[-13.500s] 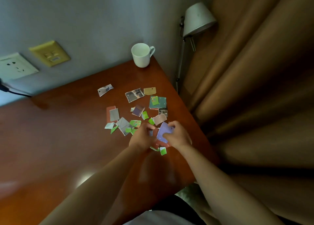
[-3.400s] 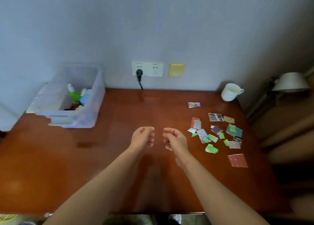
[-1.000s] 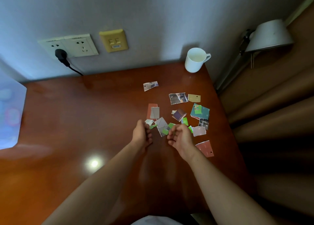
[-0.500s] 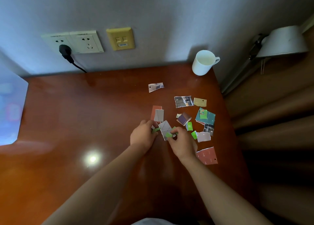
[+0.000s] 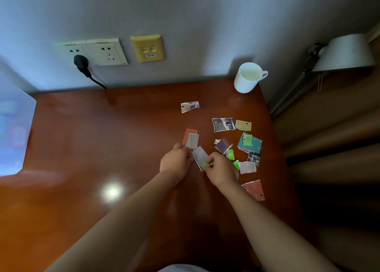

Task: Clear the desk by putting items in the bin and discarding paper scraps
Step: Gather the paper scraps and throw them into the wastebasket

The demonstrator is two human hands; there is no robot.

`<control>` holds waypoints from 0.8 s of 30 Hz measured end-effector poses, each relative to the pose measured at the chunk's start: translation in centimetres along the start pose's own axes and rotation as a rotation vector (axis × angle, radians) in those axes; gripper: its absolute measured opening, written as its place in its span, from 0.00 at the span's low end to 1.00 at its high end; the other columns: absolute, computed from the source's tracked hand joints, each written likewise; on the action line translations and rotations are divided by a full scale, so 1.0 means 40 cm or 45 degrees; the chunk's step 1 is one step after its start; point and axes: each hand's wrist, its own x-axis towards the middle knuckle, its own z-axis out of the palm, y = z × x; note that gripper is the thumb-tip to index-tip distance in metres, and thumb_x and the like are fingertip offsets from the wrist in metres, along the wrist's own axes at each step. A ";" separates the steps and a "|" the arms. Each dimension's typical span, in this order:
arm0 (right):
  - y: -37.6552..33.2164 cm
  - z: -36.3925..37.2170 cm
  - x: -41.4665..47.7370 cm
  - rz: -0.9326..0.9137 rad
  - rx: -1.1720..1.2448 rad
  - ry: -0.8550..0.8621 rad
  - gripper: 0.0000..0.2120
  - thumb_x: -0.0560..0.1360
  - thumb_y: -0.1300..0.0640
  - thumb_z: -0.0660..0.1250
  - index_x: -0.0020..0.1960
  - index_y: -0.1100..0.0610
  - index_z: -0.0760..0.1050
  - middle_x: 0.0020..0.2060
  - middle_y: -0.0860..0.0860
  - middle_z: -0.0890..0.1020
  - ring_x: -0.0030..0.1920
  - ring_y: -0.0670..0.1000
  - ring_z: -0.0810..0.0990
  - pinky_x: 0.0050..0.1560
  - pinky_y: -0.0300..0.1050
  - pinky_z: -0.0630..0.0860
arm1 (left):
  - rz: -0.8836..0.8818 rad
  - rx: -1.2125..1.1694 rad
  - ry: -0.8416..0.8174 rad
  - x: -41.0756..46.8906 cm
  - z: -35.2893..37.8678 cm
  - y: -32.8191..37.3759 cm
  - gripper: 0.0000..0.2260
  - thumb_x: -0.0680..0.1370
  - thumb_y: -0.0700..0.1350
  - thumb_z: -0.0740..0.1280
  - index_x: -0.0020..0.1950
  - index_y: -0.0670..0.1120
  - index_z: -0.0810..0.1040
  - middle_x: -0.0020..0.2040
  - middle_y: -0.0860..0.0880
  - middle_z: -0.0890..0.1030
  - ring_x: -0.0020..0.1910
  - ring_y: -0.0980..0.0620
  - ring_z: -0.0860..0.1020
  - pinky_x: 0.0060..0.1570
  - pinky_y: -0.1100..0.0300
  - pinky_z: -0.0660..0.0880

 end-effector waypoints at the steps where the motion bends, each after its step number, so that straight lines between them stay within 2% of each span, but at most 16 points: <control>1: -0.001 -0.003 0.003 0.003 -0.016 -0.006 0.04 0.74 0.54 0.69 0.47 0.48 0.75 0.47 0.45 0.81 0.47 0.51 0.80 0.38 0.41 0.73 | -0.007 -0.050 0.033 -0.002 0.003 -0.002 0.09 0.80 0.49 0.60 0.53 0.47 0.77 0.56 0.47 0.72 0.49 0.42 0.77 0.44 0.53 0.74; 4: -0.003 -0.003 0.008 -0.043 -0.063 -0.023 0.05 0.74 0.53 0.68 0.42 0.49 0.73 0.42 0.46 0.80 0.44 0.51 0.78 0.38 0.43 0.74 | -0.183 -0.414 0.096 -0.001 -0.002 -0.001 0.07 0.80 0.49 0.60 0.48 0.47 0.73 0.51 0.48 0.73 0.45 0.44 0.76 0.43 0.54 0.71; 7: -0.002 -0.003 0.007 -0.079 -0.046 -0.046 0.09 0.72 0.53 0.69 0.36 0.48 0.72 0.37 0.47 0.79 0.41 0.51 0.78 0.38 0.44 0.76 | -0.493 -1.140 0.097 0.005 -0.026 0.004 0.06 0.79 0.43 0.58 0.42 0.46 0.69 0.41 0.49 0.75 0.37 0.49 0.73 0.34 0.58 0.67; 9: -0.007 -0.004 0.007 -0.039 0.072 -0.060 0.10 0.70 0.54 0.70 0.34 0.50 0.72 0.34 0.46 0.77 0.38 0.49 0.77 0.37 0.43 0.74 | -0.668 -1.593 0.044 0.004 -0.049 0.005 0.05 0.78 0.41 0.57 0.44 0.44 0.70 0.37 0.48 0.75 0.30 0.52 0.73 0.28 0.62 0.65; 12: -0.025 -0.015 0.015 0.134 0.530 -0.070 0.07 0.68 0.58 0.69 0.33 0.54 0.72 0.31 0.49 0.77 0.34 0.51 0.76 0.37 0.44 0.72 | -0.814 -1.966 -0.048 0.002 -0.068 -0.005 0.07 0.79 0.43 0.57 0.48 0.42 0.73 0.37 0.48 0.79 0.32 0.54 0.80 0.27 0.64 0.75; 15: -0.047 -0.036 0.024 0.320 1.068 -0.162 0.06 0.70 0.68 0.62 0.36 0.59 0.70 0.31 0.57 0.76 0.28 0.51 0.75 0.31 0.44 0.74 | -0.804 -2.134 -0.117 0.007 -0.074 -0.012 0.08 0.76 0.37 0.56 0.42 0.41 0.73 0.38 0.46 0.80 0.35 0.51 0.80 0.28 0.62 0.77; 18: -0.065 -0.057 0.034 0.393 1.253 -0.239 0.08 0.71 0.70 0.57 0.39 0.59 0.70 0.30 0.54 0.72 0.27 0.49 0.70 0.26 0.41 0.67 | -0.760 -2.019 -0.110 0.019 -0.067 -0.008 0.08 0.73 0.35 0.55 0.37 0.45 0.68 0.34 0.47 0.71 0.27 0.53 0.69 0.25 0.64 0.65; 20: -0.075 -0.060 0.047 0.409 1.282 -0.271 0.06 0.72 0.66 0.59 0.41 0.59 0.74 0.28 0.52 0.69 0.26 0.48 0.65 0.26 0.40 0.60 | -0.653 -1.615 -0.078 0.031 -0.049 -0.013 0.06 0.76 0.39 0.58 0.39 0.46 0.68 0.33 0.49 0.70 0.27 0.54 0.67 0.26 0.63 0.63; 22: -0.086 -0.063 0.058 0.431 1.273 -0.292 0.04 0.74 0.61 0.62 0.42 0.58 0.76 0.27 0.50 0.66 0.25 0.46 0.61 0.25 0.39 0.56 | -0.475 -1.043 -0.022 0.038 -0.031 -0.027 0.04 0.75 0.45 0.66 0.43 0.48 0.72 0.38 0.52 0.75 0.36 0.52 0.75 0.36 0.59 0.70; 24: -0.096 -0.068 0.066 0.423 1.238 -0.302 0.03 0.74 0.59 0.63 0.43 0.57 0.75 0.27 0.49 0.64 0.22 0.45 0.59 0.22 0.37 0.54 | -0.356 -0.573 -0.027 0.038 -0.020 -0.039 0.12 0.73 0.52 0.70 0.52 0.50 0.73 0.45 0.54 0.77 0.46 0.50 0.78 0.44 0.57 0.72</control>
